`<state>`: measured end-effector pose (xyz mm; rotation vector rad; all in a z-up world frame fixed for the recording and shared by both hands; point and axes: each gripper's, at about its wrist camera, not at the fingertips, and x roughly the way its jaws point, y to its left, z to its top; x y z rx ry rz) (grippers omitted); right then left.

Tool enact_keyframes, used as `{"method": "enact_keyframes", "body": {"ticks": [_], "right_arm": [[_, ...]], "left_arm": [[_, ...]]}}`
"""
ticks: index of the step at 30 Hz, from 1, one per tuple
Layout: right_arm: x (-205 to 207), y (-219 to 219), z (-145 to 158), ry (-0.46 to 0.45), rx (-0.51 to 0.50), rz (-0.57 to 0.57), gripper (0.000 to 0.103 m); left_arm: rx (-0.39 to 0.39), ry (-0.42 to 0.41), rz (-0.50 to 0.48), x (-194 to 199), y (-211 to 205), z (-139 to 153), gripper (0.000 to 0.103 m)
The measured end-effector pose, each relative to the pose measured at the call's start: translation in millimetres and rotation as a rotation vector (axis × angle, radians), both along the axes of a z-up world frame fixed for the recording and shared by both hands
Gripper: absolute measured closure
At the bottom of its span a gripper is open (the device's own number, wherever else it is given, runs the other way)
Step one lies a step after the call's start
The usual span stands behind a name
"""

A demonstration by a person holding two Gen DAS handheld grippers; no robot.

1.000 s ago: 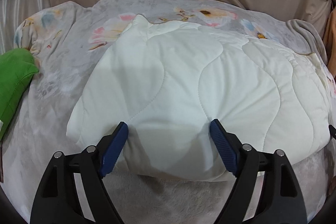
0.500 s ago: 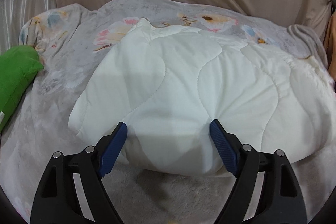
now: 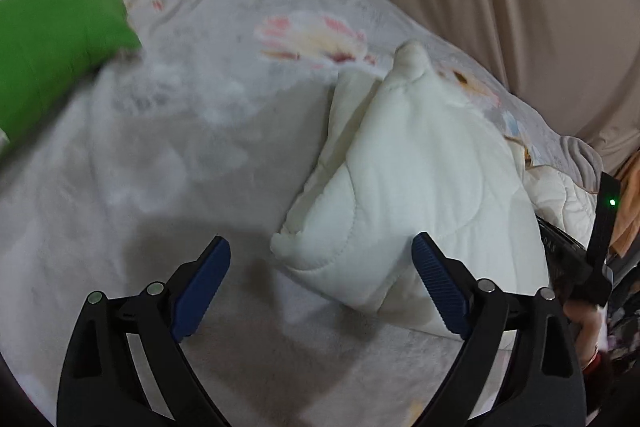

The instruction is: Fold large clothes

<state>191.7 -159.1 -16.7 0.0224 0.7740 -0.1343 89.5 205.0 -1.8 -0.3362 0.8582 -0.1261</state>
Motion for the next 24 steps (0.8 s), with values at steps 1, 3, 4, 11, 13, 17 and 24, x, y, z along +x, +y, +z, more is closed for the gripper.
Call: {"method": "enact_keyframes", "body": {"ticks": [1, 3, 4, 11, 13, 17, 24], "right_arm": [[1.8, 3.7, -0.1, 0.004, -0.028, 0.000, 0.092], [4.9, -0.1, 0.6, 0.011, -0.009, -0.001, 0.093], [4.7, -5.9, 2.9, 0.009, 0.022, 0.000, 0.093], [-21.3, -18.9, 42.6, -0.069, 0.242, 0.014, 0.095], [-29.4, -14.7, 39.1, -0.012, 0.248, 0.016, 0.095], [-50.2, -11.5, 16.3, 0.041, 0.257, 0.032, 0.096], [-41.2, -10.5, -9.9, -0.006, 0.310, 0.079, 0.100]], "left_arm": [[-0.026, 0.022, -0.012, 4.2, -0.9, -7.2, 0.008], [-0.090, 0.048, -0.031, 14.8, -5.3, -18.1, 0.005], [-0.086, 0.036, -0.030, 17.9, -7.5, -18.2, 0.005], [-0.067, 0.021, -0.077, 24.6, -18.1, -2.6, 0.054], [-0.072, -0.003, -0.074, 20.3, -12.6, 9.3, 0.069], [-0.108, -0.087, -0.110, 0.5, -11.7, 45.7, 0.078], [-0.061, -0.307, -0.276, -48.7, -85.1, 121.3, 0.081]]}}
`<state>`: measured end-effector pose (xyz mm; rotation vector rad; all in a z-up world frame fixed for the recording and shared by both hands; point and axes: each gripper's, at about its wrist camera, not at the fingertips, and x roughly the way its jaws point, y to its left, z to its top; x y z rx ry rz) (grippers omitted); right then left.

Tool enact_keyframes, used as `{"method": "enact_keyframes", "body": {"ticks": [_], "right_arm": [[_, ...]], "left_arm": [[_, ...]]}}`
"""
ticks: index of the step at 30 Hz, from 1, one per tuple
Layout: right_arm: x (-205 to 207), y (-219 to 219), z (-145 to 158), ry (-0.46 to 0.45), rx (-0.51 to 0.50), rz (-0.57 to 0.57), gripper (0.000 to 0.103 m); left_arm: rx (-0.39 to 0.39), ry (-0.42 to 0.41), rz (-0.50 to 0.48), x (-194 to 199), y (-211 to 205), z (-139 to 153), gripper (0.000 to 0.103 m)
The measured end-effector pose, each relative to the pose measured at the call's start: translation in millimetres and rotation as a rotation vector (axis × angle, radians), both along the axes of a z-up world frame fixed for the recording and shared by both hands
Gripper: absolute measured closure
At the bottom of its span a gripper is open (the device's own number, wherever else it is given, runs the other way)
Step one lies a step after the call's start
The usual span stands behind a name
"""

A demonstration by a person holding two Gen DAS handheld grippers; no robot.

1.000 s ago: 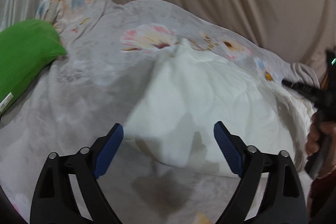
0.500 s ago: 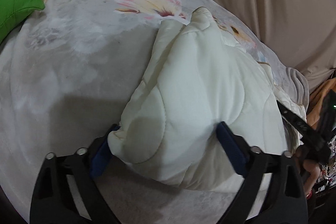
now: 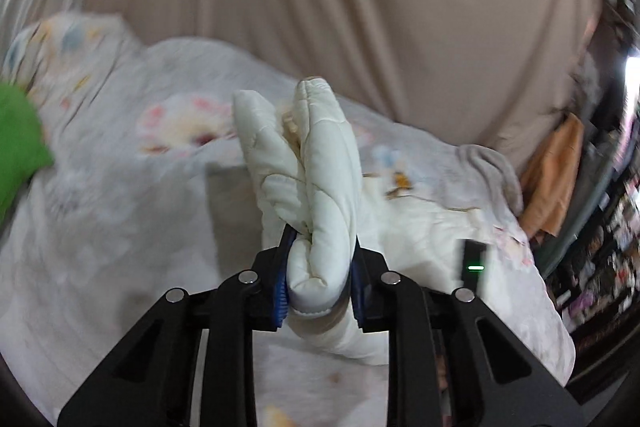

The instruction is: Fold large clothes

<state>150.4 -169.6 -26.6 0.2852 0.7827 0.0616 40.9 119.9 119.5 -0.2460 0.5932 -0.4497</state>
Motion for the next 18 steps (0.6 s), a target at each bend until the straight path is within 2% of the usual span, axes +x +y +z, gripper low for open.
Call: {"method": "enact_keyframes", "body": {"ticks": [4, 7, 9, 11, 14, 18], "right_arm": [[-13.8, -13.6, 8.6, 0.011, 0.097, -0.039, 0.100], [-57.8, -21.4, 27.2, -0.025, 0.151, -0.050, 0.097], [-86.5, -21.7, 29.2, -0.035, 0.165, -0.041, 0.097], [-100.8, -19.5, 15.4, 0.004, 0.203, -0.015, 0.097], [-97.9, -19.3, -16.5, 0.058, 0.277, -0.020, 0.100], [-110.6, -34.3, -15.2, 0.030, 0.422, -0.036, 0.100]], "left_arm": [[0.063, -0.088, -0.100, -14.0, -63.3, 25.0, 0.081], [0.094, -0.108, -0.140, -17.6, -87.5, 31.5, 0.081], [0.108, -0.112, -0.157, -16.4, -99.8, 34.1, 0.082], [0.126, -0.122, -0.165, -18.0, -112.8, 35.4, 0.082], [0.146, -0.102, -0.217, -16.1, -148.7, 33.7, 0.082], [0.230, -0.103, -0.265, -20.4, -199.5, 22.1, 0.082]]}}
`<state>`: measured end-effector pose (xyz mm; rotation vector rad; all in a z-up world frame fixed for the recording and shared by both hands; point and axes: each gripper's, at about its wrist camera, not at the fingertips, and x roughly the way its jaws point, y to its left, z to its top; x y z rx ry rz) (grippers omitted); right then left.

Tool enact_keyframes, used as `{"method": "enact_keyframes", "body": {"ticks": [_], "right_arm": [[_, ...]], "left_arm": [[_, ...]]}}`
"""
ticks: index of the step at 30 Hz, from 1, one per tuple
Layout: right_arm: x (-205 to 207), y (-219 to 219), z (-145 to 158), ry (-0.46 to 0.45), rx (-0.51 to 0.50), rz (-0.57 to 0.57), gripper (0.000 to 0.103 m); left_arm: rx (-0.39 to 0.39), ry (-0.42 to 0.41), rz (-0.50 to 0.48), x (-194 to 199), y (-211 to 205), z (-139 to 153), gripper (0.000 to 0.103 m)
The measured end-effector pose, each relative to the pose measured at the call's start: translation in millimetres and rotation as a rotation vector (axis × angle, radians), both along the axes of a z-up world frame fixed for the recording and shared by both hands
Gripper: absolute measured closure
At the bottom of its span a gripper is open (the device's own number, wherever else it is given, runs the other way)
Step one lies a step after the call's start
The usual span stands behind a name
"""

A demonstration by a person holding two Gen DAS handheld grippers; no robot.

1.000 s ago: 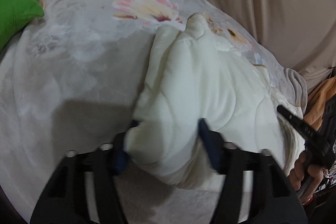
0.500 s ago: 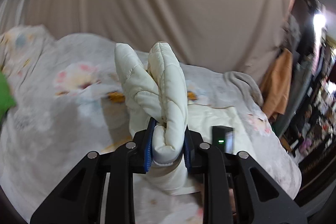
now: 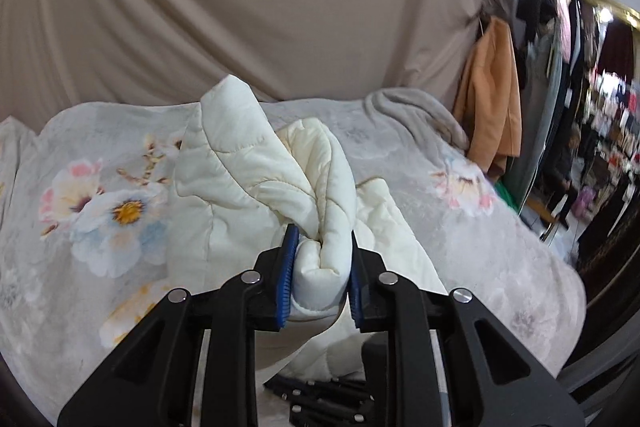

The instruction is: Fold large clothes

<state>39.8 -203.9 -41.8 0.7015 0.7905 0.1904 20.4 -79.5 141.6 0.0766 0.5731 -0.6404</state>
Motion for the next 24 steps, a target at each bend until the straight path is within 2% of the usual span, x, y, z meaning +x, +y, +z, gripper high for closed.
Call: {"method": "enact_keyframes", "body": {"ticks": [2, 4, 9, 13, 18, 21, 24], "right_arm": [[-23.6, -7.3, 6.6, -0.033, -0.001, -0.043, 0.100], [-50.3, -14.7, 14.9, -0.056, -0.065, -0.107, 0.100], [-122.0, -55.4, 27.5, -0.075, -0.154, -0.288, 0.096], [-167.3, -90.7, 27.8, -0.071, -0.126, -0.390, 0.095], [-194.7, -113.5, 28.2, -0.065, -0.115, -0.462, 0.095], [-201.6, -118.2, 30.5, -0.077, -0.103, -0.474, 0.095], [-204.5, -119.6, 38.0, -0.092, -0.108, -0.481, 0.093]], "left_arm": [[0.053, -0.014, -0.009, -1.0, -25.0, -9.1, 0.082], [0.111, -0.016, -0.015, -0.4, -53.1, -25.0, 0.082], [0.191, 0.010, -0.050, -3.6, -101.6, -66.2, 0.082], [0.253, 0.004, -0.052, -7.9, -125.3, -94.7, 0.082], [0.308, -0.027, -0.040, -15.3, -139.1, -115.4, 0.079], [0.305, -0.041, -0.046, -21.3, -138.8, -112.1, 0.069], [0.291, -0.043, -0.060, -26.8, -137.4, -106.4, 0.055]]}}
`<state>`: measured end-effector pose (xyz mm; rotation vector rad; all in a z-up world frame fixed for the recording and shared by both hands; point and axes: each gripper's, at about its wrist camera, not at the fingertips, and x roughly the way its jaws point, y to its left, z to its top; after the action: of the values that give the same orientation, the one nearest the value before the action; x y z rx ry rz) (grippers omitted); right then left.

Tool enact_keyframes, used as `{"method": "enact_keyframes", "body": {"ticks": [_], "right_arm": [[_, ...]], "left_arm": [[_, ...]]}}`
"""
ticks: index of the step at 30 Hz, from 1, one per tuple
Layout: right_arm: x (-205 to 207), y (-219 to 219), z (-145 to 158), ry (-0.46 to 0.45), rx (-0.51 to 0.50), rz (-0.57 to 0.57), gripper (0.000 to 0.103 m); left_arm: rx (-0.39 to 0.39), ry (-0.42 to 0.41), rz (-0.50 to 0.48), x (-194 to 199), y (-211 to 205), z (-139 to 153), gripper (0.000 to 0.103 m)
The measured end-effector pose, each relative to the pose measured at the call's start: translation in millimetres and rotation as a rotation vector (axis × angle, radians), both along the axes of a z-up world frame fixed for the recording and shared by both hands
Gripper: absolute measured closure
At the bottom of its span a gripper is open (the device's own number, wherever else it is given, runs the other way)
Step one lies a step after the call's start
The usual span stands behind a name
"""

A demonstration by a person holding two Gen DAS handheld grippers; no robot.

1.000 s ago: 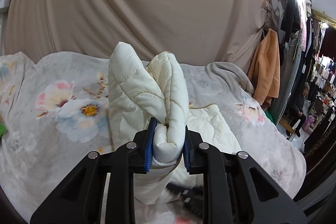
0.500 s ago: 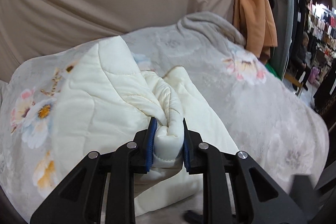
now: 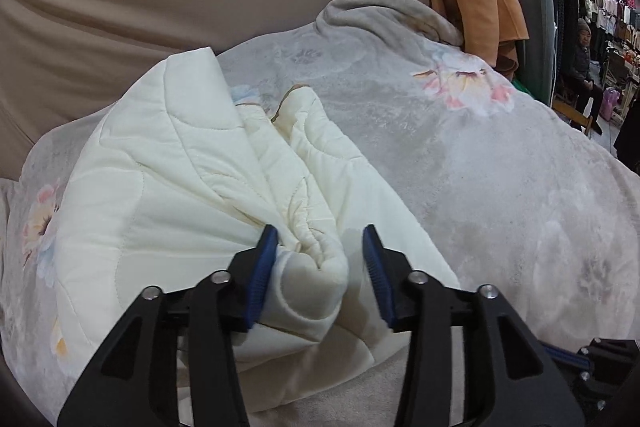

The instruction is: Fold large clothes

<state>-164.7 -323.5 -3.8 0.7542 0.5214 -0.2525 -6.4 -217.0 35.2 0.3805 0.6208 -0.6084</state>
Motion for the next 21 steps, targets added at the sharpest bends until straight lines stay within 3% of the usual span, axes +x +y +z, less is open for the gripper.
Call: {"method": "enact_keyframes", "body": {"ticks": [2, 4, 6, 7, 8, 10, 12, 15, 21], "right_arm": [[-4.7, -9.2, 0.8, -0.013, 0.008, -0.005, 0.090], [-5.9, -14.5, 7.7, -0.022, 0.003, -0.014, 0.077], [-5.1, -16.5, 19.2, -0.042, -0.016, -0.016, 0.065], [-5.3, -17.6, 28.4, -0.065, -0.023, -0.012, 0.057], [-2.1, -18.2, 34.3, -0.083, -0.028, -0.009, 0.052], [9.6, -18.1, 52.3, -0.136, -0.038, 0.032, 0.034], [28.5, -17.7, 63.5, -0.153, -0.033, 0.092, 0.028], [72.4, -15.1, 70.2, -0.130, -0.002, 0.173, 0.024], [170.4, 1.5, 71.9, -0.006, -0.004, 0.305, 0.024]], "left_arm": [[-0.026, -0.015, -0.008, -8.5, 4.0, 7.6, 0.039], [-0.062, -0.062, -0.015, -23.8, 17.7, 22.9, 0.032], [-0.115, -0.097, -0.040, -38.2, 40.1, 41.2, 0.015], [-0.142, -0.117, -0.042, -43.7, 53.4, 49.4, 0.012], [-0.166, -0.142, -0.031, -48.5, 72.1, 58.0, 0.010], [-0.185, -0.147, 0.006, -47.2, 102.8, 67.6, 0.009], [-0.206, -0.107, 0.048, -37.7, 130.5, 69.5, 0.007], [-0.211, -0.019, 0.117, -19.0, 165.5, 53.9, 0.007], [-0.105, 0.073, 0.218, 3.7, 188.8, 1.9, 0.007]]}}
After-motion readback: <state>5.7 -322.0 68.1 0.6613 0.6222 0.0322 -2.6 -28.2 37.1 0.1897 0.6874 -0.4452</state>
